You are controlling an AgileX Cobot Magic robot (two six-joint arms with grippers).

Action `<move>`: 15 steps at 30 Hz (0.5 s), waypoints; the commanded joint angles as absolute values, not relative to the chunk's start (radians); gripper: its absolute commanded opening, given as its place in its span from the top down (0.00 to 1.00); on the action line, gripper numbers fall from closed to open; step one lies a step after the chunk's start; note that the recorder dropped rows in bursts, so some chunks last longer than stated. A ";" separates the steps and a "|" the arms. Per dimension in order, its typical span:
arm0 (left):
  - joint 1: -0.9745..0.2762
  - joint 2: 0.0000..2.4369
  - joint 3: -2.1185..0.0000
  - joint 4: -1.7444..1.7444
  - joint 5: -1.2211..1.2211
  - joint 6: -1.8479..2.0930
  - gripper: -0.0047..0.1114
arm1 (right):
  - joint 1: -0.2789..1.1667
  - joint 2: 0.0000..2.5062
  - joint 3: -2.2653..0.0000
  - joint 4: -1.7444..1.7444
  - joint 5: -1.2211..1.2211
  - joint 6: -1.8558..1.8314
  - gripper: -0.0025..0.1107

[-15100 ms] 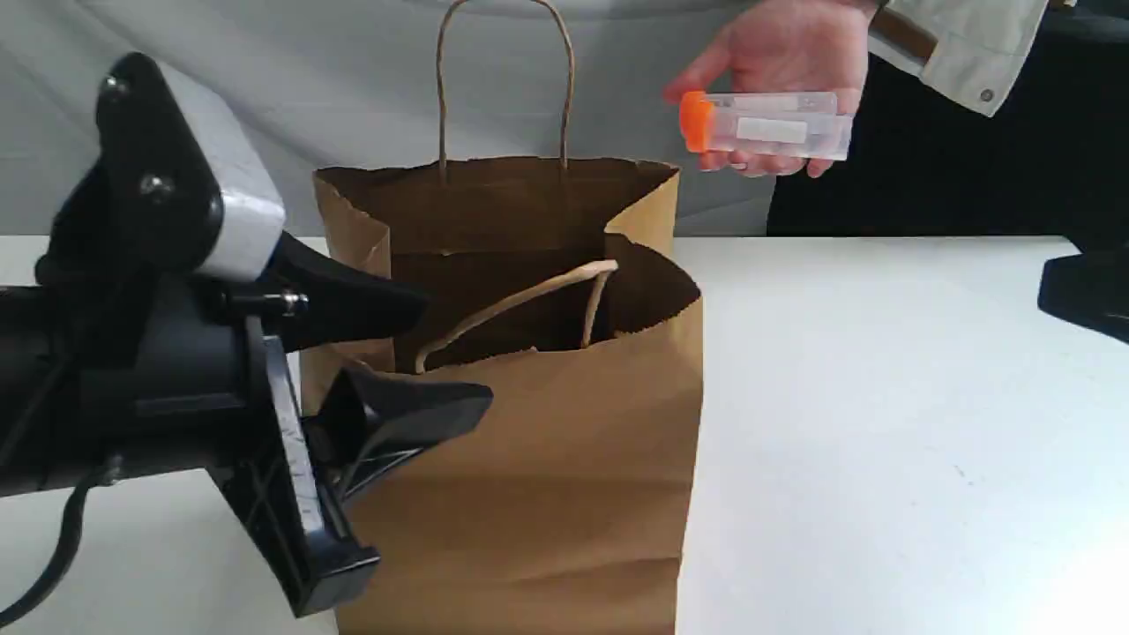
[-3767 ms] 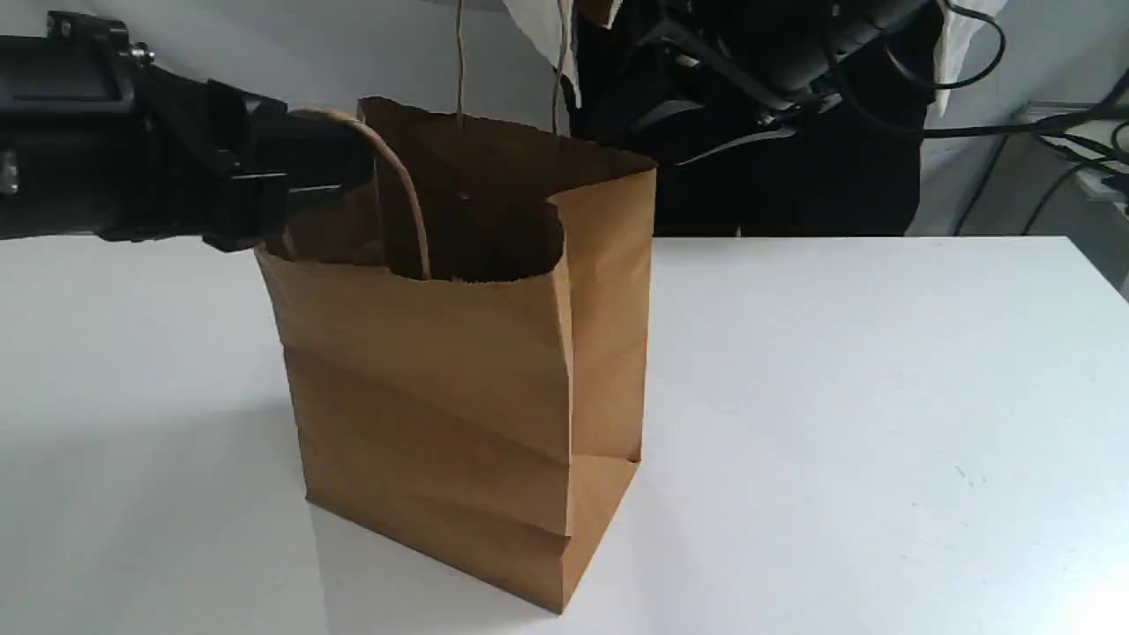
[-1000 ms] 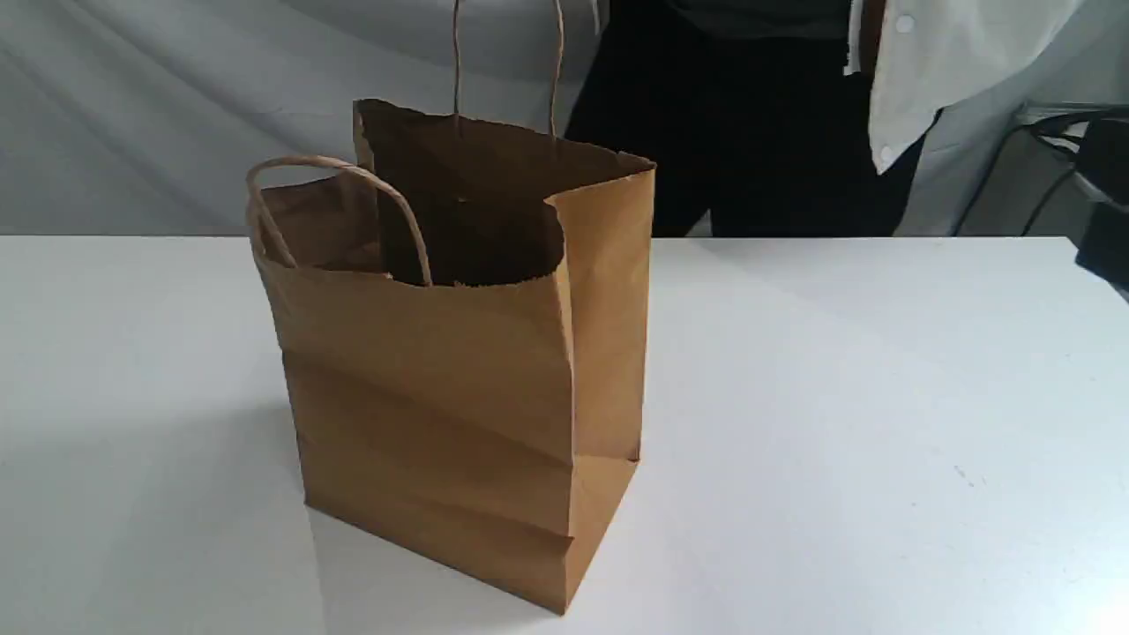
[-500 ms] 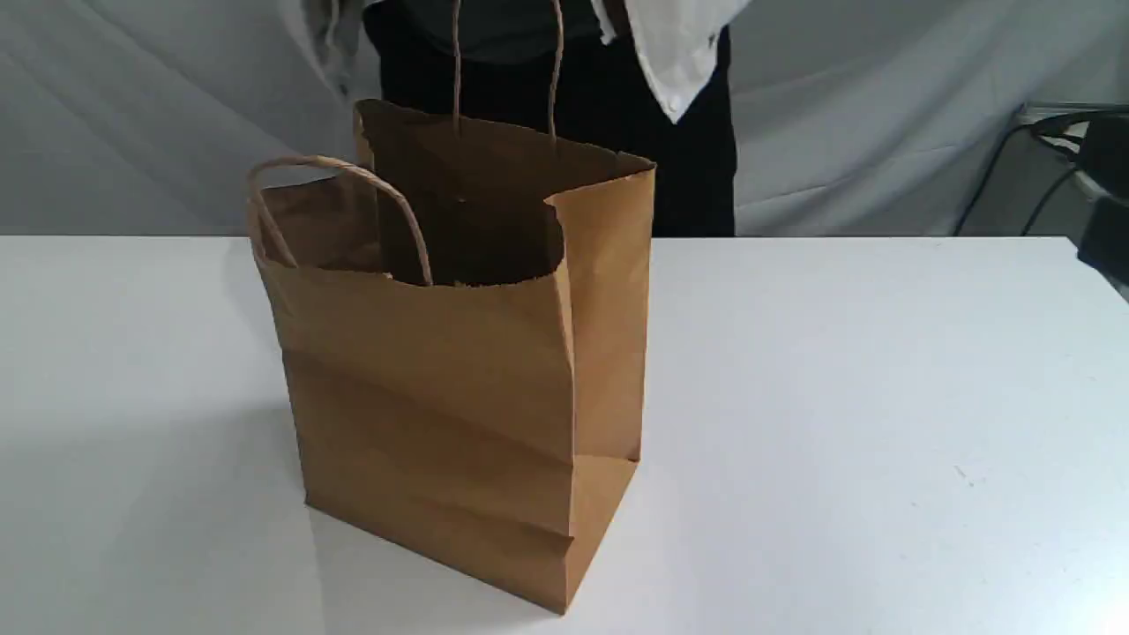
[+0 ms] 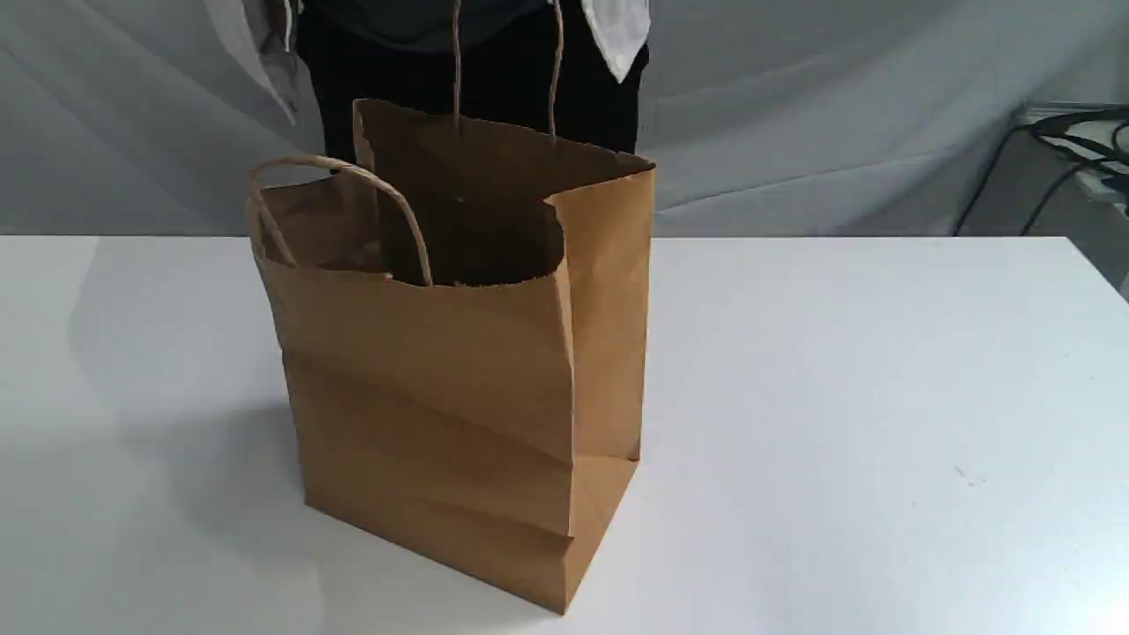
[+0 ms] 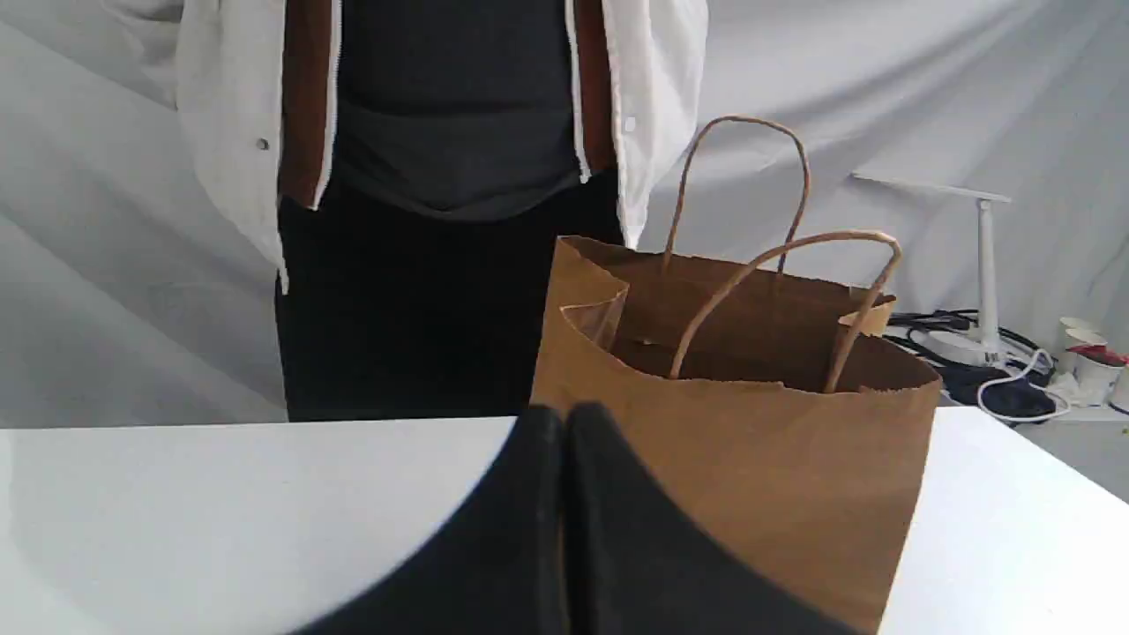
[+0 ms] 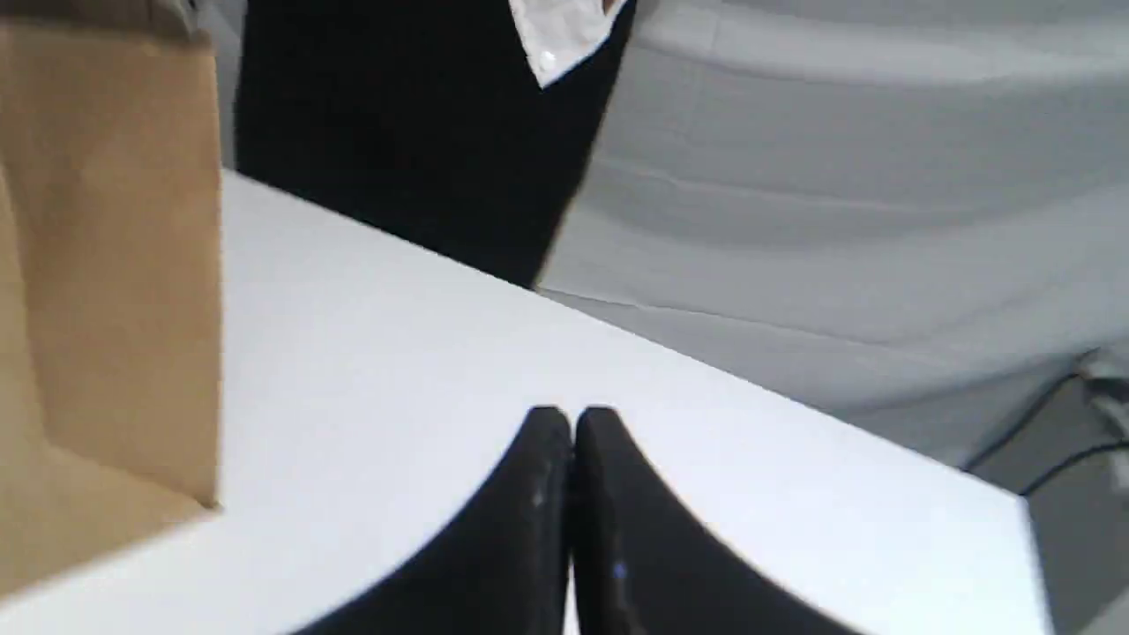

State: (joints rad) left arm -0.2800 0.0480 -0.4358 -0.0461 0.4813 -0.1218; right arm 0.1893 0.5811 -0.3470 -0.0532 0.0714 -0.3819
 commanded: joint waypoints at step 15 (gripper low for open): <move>-0.279 0.048 -0.430 -0.056 0.482 -0.123 0.96 | 0.057 0.047 0.000 -0.011 0.077 -0.371 0.98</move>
